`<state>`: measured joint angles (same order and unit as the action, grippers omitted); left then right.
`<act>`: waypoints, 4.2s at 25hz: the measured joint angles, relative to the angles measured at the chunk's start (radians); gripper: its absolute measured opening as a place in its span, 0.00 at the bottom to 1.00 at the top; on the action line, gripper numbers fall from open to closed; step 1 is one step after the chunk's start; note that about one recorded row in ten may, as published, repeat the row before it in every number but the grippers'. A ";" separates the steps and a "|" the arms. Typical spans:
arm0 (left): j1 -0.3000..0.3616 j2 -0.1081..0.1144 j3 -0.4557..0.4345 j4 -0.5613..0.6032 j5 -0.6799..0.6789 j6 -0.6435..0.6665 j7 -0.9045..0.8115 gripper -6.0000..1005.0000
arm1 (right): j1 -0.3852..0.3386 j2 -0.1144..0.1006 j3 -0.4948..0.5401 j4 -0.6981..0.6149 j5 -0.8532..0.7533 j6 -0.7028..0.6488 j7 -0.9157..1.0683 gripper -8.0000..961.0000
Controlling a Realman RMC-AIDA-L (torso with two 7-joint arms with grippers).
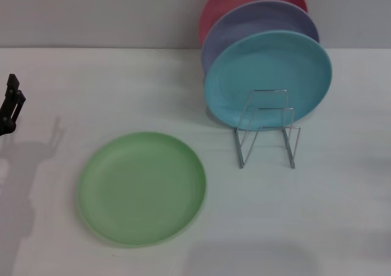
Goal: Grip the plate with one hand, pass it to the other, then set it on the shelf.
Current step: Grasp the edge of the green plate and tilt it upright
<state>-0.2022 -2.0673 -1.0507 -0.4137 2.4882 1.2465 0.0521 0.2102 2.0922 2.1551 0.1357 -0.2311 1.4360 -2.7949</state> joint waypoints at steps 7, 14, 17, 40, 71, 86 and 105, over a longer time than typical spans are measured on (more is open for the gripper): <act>0.001 0.005 -0.002 -0.034 0.000 -0.035 0.000 0.81 | 0.000 0.000 -0.001 -0.001 -0.001 0.000 0.000 0.86; 0.095 0.127 -0.038 -0.441 0.071 -0.500 -0.025 0.80 | 0.007 0.000 -0.002 -0.001 -0.002 0.000 0.006 0.86; 0.167 0.224 -0.115 -0.829 0.146 -0.981 -0.092 0.80 | 0.010 0.000 -0.003 -0.001 -0.002 -0.002 0.006 0.86; 0.027 0.007 -0.687 -1.165 -0.008 -2.412 0.422 0.79 | 0.012 0.000 -0.012 -0.005 -0.002 -0.021 0.002 0.86; -0.094 0.006 -0.677 -0.895 0.044 -2.423 0.441 0.72 | 0.014 0.000 -0.014 -0.006 -0.002 -0.020 0.002 0.86; -0.094 0.002 -0.668 -0.914 0.035 -2.434 0.442 0.66 | 0.015 0.000 -0.014 -0.006 0.002 -0.012 0.004 0.86; -0.082 0.003 -0.671 -0.959 0.042 -2.436 0.439 0.16 | 0.016 0.000 -0.014 -0.004 0.002 -0.011 0.006 0.86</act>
<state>-0.2846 -2.0639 -1.7212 -1.3730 2.5299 -1.1895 0.4906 0.2263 2.0923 2.1413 0.1319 -0.2292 1.4251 -2.7890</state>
